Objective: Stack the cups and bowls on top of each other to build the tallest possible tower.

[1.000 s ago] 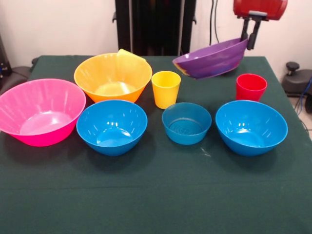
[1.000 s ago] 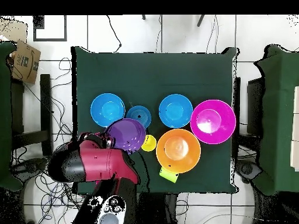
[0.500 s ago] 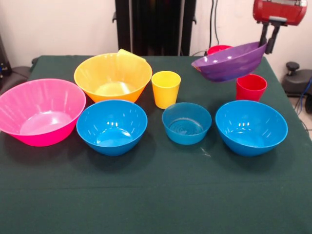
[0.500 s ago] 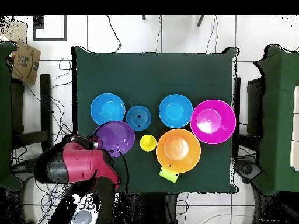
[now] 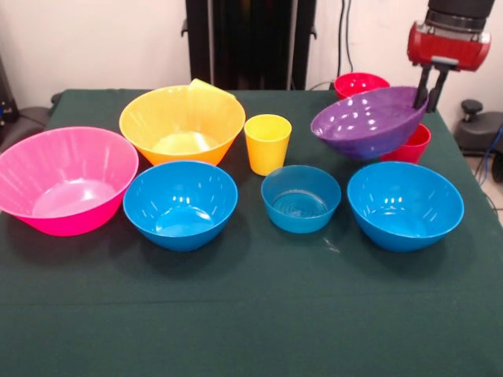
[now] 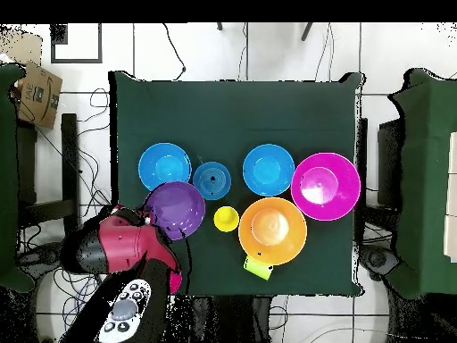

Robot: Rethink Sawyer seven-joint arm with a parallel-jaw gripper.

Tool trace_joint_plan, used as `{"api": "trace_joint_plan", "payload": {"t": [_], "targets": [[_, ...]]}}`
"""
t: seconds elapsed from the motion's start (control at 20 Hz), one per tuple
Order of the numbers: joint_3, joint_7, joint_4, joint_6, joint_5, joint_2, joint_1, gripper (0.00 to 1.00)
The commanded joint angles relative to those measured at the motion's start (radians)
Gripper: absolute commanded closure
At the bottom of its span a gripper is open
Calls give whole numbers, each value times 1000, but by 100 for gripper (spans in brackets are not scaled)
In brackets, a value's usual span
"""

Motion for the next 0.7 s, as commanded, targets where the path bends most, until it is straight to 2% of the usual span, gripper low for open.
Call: {"api": "trace_joint_plan", "payload": {"t": [0.05, 0.7], "targets": [[61, 157, -79, -47, 34, 52, -23, 100], [20, 177, -90, 23, 63, 22, 19, 100]]}}
